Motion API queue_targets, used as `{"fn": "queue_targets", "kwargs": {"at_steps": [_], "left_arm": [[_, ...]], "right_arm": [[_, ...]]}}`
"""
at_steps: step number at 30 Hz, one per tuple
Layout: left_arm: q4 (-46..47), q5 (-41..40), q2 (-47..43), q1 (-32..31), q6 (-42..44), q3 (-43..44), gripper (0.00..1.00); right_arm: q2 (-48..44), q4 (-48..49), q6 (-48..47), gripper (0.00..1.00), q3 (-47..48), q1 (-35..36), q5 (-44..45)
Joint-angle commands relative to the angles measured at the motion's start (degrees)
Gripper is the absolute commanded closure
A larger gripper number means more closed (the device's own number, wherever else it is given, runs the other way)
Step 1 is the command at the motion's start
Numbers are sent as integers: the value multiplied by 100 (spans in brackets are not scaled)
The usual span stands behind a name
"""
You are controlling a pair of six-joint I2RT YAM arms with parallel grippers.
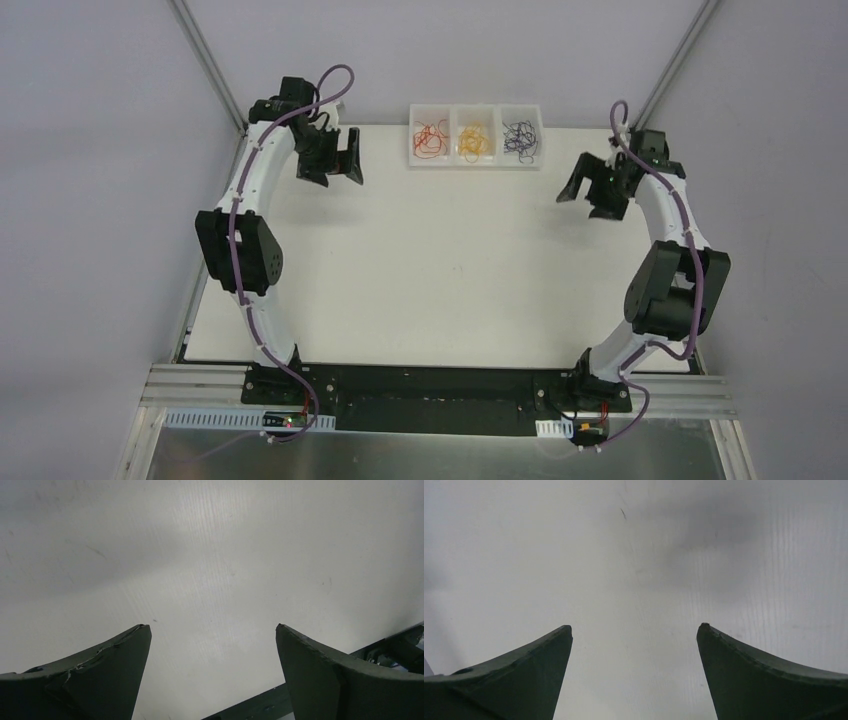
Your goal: Untangle the cables
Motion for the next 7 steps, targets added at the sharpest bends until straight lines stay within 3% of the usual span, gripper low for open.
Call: {"fn": "queue_targets", "kwargs": {"at_steps": [1, 7], "left_arm": [[-321, -400, -419, -19, 73, -644, 0], [-258, -465, -610, -44, 3, -945, 0]], "right_arm": [[-761, -183, -212, 1, -900, -55, -107], [-1143, -338, -290, 1, -1197, -62, -129]]}}
